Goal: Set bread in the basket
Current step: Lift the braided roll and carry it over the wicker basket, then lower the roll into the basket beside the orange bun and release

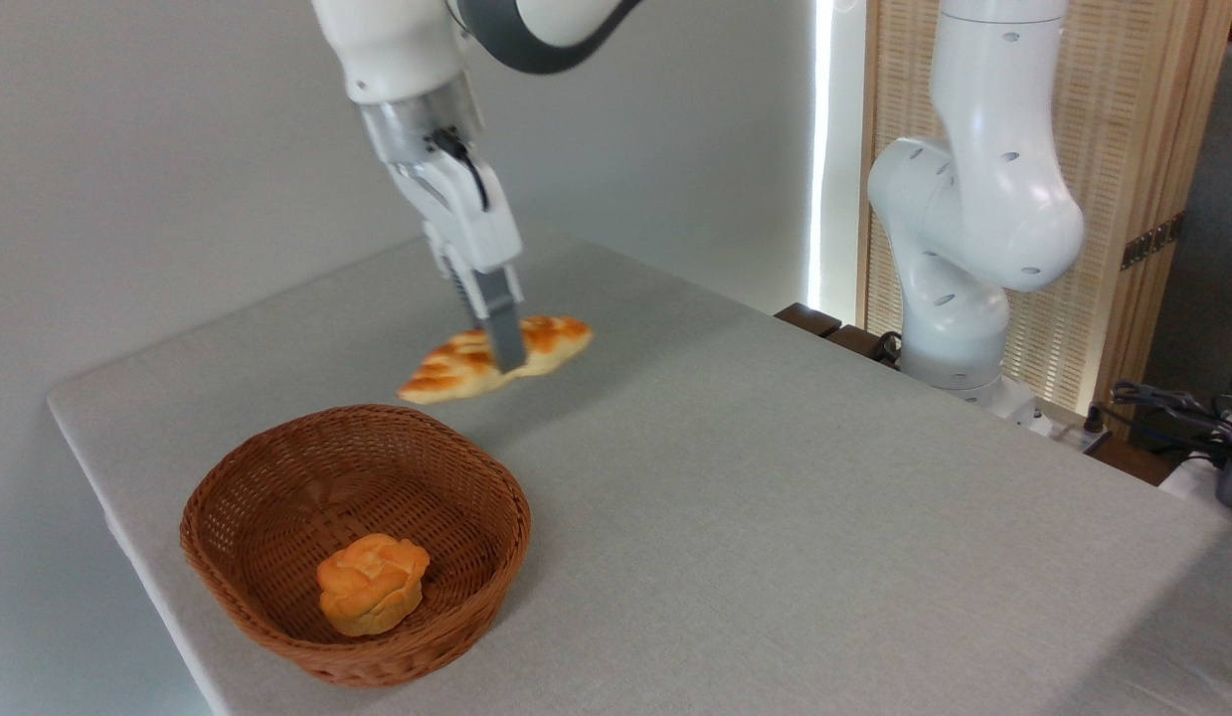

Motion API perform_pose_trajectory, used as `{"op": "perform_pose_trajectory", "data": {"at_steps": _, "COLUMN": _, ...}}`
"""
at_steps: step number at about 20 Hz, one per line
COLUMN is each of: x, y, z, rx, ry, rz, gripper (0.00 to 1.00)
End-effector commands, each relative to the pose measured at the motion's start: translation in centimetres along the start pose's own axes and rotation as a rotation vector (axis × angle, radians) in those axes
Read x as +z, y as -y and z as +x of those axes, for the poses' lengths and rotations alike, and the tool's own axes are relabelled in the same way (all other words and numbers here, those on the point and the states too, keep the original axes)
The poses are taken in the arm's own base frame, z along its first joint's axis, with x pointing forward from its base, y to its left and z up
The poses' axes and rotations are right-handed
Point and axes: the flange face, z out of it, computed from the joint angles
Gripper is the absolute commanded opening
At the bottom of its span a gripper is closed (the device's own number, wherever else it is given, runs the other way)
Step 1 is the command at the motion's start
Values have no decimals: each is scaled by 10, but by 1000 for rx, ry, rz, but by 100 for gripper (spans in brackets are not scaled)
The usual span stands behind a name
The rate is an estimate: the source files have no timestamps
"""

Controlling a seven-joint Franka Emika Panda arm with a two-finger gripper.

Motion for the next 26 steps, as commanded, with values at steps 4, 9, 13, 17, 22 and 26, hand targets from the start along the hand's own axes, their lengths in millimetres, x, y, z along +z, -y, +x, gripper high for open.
{"op": "perform_pose_trajectory", "data": {"at_steps": 4, "x": -21, "y": 55, "z": 44, "rx": -81, "ry": -122, "rz": -4, "gripper": 24}}
{"op": "perform_pose_trajectory", "data": {"at_steps": 9, "x": -15, "y": 71, "z": 59, "rx": -89, "ry": -194, "rz": 64, "gripper": 29}}
{"op": "perform_pose_trajectory", "data": {"at_steps": 13, "x": 0, "y": 77, "z": 72, "rx": -81, "ry": -208, "rz": 87, "gripper": 50}}
{"op": "perform_pose_trajectory", "data": {"at_steps": 17, "x": 22, "y": 78, "z": 91, "rx": -67, "ry": -220, "rz": 111, "gripper": 82}}
{"op": "perform_pose_trajectory", "data": {"at_steps": 22, "x": 31, "y": 76, "z": 94, "rx": -61, "ry": -210, "rz": 104, "gripper": 100}}
{"op": "perform_pose_trajectory", "data": {"at_steps": 26, "x": 37, "y": 74, "z": 95, "rx": -57, "ry": -202, "rz": 97, "gripper": 100}}
